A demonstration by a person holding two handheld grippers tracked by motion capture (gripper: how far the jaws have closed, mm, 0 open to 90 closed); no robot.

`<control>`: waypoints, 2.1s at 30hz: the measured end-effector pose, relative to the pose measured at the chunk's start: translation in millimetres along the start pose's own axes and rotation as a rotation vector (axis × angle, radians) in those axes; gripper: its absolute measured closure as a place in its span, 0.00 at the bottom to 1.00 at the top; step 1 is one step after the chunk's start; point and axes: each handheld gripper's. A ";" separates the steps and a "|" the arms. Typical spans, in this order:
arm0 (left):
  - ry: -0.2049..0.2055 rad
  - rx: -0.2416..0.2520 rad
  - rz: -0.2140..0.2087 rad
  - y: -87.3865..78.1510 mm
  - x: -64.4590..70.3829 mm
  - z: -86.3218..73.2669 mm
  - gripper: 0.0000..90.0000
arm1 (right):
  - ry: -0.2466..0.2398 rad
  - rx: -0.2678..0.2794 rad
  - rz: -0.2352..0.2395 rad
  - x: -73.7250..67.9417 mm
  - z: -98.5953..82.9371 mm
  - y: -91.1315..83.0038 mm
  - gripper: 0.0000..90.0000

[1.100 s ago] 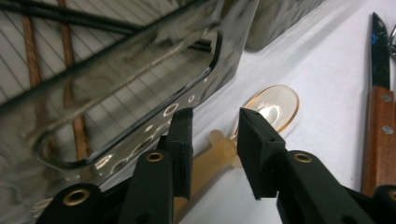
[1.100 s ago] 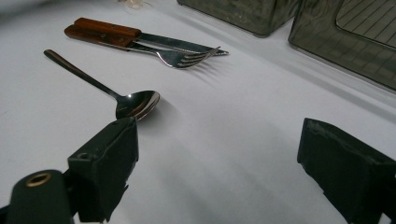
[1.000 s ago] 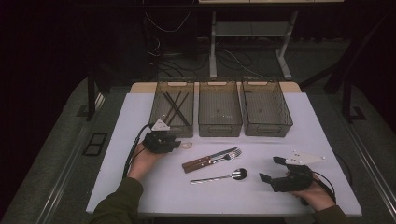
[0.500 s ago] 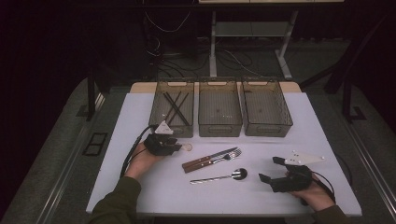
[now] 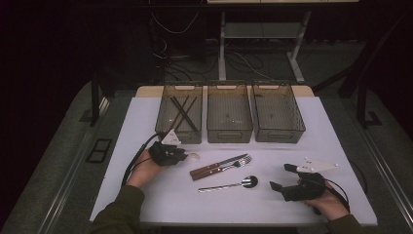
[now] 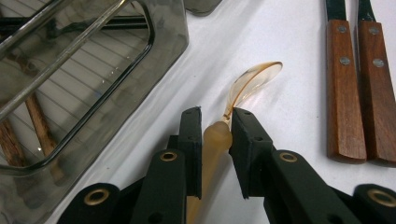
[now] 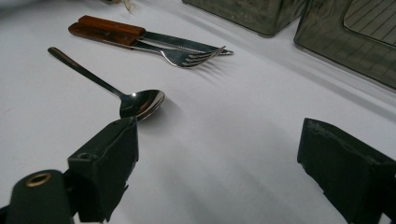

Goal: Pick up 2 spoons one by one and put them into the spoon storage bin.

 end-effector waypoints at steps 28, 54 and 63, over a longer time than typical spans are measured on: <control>-0.192 0.071 -0.050 -12.7 -6.8 9.6 0.85 | 0.000 0.002 0.001 0.5 0.2 -0.1 0.14; -0.280 0.224 -0.075 -23.1 -7.1 58.6 0.85 | 0.009 0.015 0.005 0.1 0.5 -0.8 0.14; -0.301 0.263 -0.072 -16.5 -9.6 84.1 0.85 | 0.011 0.019 0.012 -0.7 1.0 -1.8 0.14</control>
Point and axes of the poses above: each handheld gripper's, and its own axes: y roughly forward along the jaws, z roughly out of its top, x roughly to its right, and after that the axes turned 15 degrees about z, right-handed
